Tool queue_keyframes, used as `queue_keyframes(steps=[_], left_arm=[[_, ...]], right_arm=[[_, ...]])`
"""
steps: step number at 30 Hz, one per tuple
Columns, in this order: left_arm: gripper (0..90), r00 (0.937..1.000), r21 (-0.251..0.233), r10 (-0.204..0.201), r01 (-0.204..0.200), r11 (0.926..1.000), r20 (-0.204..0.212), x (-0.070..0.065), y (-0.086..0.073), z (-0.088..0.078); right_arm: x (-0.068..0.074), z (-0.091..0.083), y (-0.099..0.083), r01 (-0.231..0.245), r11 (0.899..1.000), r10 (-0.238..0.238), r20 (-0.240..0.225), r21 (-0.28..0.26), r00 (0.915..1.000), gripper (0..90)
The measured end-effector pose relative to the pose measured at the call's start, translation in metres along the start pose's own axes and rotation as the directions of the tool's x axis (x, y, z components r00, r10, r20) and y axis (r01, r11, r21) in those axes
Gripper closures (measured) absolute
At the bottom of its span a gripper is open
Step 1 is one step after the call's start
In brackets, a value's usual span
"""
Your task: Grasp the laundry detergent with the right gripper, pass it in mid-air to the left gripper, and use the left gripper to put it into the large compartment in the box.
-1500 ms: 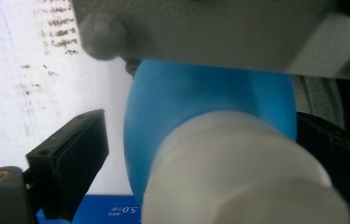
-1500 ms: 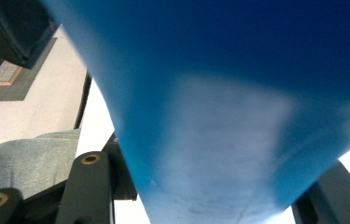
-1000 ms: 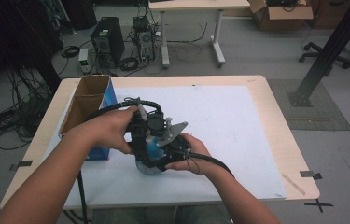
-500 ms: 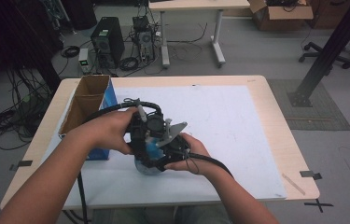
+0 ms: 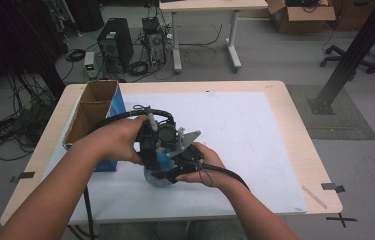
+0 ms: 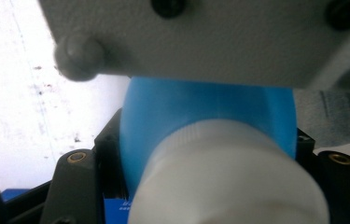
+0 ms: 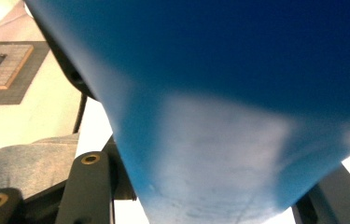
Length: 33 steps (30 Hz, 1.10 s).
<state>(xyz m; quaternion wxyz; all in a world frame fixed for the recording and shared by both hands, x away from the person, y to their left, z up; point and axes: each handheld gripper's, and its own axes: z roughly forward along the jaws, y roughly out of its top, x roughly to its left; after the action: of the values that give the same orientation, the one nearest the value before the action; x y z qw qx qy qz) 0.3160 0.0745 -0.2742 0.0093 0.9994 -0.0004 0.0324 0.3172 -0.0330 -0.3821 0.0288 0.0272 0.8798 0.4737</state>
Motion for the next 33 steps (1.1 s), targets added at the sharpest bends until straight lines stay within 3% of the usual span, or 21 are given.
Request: queue_keyframes(steps=[5,12,14,16,18,21,29,30,33], left_arm=[[38.3,1.0000,0.034,0.002,-0.002,0.9994,-0.009,0.000,0.003,0.001],[38.5,0.9999,0.040,0.004,-0.003,0.9992,-0.016,0.000,0.007,0.002],[38.5,0.9999,0.035,-0.001,0.002,0.9994,-0.013,0.000,0.007,0.001],[38.5,0.9998,0.036,-0.004,0.005,0.9993,-0.020,0.000,0.007,0.001],[38.5,0.9997,0.046,0.000,0.001,0.9989,-0.025,0.000,0.008,0.001],[38.5,0.9995,0.045,-0.005,0.006,0.9990,-0.032,0.000,0.008,0.001],[38.4,0.9995,0.054,-0.019,0.021,0.9984,-0.025,0.001,0.007,-0.002],[38.5,0.9994,0.049,-0.022,0.023,0.9986,-0.027,0.001,0.007,-0.002],[38.4,0.9995,0.056,-0.017,0.018,0.9982,-0.028,0.002,0.007,-0.004]], right_arm=[[0.001,0.001,-0.001,-0.009,1.000,0.009,0.011,0.013,0.9999,44.4],[0.001,0.000,-0.002,-0.008,1.000,0.007,0.021,0.020,0.9998,44.2],[0.000,-0.001,-0.004,0.007,1.000,-0.007,0.012,0.004,0.9999,43.6],[0.000,-0.001,-0.005,-0.013,1.000,0.013,0.017,-0.008,0.9998,42.4],[-0.001,-0.002,-0.006,-0.015,0.999,0.015,0.002,-0.030,0.9999,32.5],[-0.003,-0.003,-0.006,-0.009,0.999,0.009,0.011,-0.045,0.9999,25.7],[-0.001,-0.006,-0.011,-0.058,0.996,0.059,0.022,-0.061,0.9980,12.5],[-0.003,-0.007,-0.012,-0.039,0.998,0.041,0.037,-0.053,0.9985,10.5],[-0.004,-0.008,-0.012,-0.045,0.997,0.048,0.044,-0.062,0.9979,7.9]])
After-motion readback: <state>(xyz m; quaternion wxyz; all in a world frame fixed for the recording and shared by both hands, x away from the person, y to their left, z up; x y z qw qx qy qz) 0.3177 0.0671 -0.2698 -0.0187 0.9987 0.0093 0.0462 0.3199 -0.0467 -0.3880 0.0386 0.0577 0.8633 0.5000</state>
